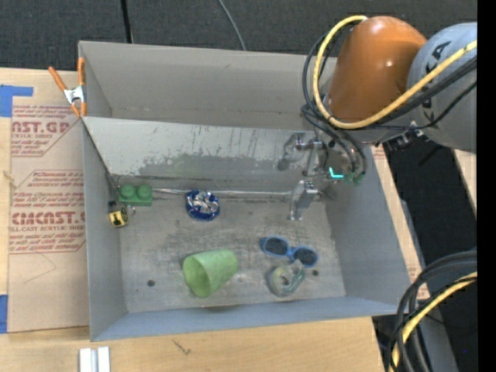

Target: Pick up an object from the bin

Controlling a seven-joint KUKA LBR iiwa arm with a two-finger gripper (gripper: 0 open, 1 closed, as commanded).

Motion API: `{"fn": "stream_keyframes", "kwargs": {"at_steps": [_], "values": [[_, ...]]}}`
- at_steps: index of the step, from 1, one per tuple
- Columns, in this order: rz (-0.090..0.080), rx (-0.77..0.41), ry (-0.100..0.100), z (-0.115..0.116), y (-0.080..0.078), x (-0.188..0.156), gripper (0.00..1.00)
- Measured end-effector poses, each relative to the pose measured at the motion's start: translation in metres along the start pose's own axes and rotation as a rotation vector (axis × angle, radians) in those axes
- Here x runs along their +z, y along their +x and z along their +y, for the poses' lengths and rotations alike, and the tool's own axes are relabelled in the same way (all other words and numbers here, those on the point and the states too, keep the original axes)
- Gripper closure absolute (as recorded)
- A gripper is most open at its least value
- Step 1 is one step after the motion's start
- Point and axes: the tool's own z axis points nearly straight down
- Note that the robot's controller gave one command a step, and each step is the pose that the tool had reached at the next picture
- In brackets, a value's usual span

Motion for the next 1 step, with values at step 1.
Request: {"fn": "stream_keyframes", "kwargs": {"at_steps": [1], "values": [[-0.011,0.021,0.0,-0.0646,0.0246,0.1519,0.0]]}}
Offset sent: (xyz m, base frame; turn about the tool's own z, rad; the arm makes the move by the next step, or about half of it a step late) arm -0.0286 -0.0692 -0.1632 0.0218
